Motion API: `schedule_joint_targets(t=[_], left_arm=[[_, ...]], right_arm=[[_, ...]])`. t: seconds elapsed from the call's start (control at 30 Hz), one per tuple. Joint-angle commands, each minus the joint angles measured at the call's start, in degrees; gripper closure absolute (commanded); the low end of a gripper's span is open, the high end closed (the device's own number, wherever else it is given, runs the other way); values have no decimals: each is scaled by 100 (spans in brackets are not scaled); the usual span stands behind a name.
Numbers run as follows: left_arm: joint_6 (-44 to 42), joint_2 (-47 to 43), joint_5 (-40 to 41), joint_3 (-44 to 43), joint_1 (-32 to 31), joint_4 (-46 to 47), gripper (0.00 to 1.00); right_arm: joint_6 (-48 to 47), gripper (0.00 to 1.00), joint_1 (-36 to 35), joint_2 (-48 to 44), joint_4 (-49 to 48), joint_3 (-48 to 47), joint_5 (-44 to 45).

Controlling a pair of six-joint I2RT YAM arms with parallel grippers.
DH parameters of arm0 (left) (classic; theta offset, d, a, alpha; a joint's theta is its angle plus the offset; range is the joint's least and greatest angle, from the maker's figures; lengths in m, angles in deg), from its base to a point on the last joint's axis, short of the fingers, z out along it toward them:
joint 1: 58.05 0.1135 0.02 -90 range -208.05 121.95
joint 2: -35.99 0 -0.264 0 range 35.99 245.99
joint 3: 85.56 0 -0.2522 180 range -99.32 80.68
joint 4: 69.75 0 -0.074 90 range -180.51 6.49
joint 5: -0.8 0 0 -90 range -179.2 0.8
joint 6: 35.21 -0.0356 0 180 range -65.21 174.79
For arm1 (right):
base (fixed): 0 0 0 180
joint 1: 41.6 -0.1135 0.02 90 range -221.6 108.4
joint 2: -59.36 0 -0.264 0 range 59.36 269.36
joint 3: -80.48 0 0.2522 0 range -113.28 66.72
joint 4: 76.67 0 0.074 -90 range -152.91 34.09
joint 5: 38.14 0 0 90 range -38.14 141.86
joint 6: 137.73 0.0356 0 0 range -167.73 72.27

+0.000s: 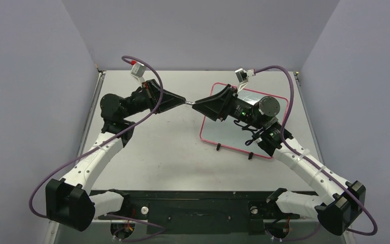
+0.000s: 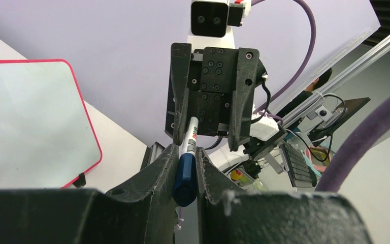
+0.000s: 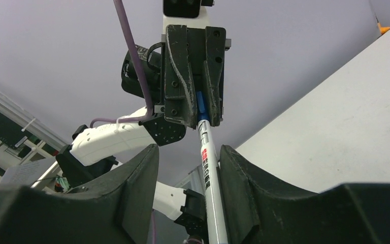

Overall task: Write a sentence on the whiteboard
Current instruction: Pass from the left arm to the right

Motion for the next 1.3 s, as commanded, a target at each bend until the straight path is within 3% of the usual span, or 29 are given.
schedule_joint_targets(t=[0.0,0.87,1.2,1.27], left_arm=[[13,31,-75,-332,-76,463,100],[-233,204,-125,-317,-279,206,100],[-309,199,-117,-280,-331,112,100],[-323,198,-126,-283,-332,85,100]], right_arm=[[27,57,-21,107,-408,-298,-124],[36,74,-81,341,-401,-374,-166],[37,89,-100,381,-415,-362,-146],[40,99,-101,382,-419,-357,-143]])
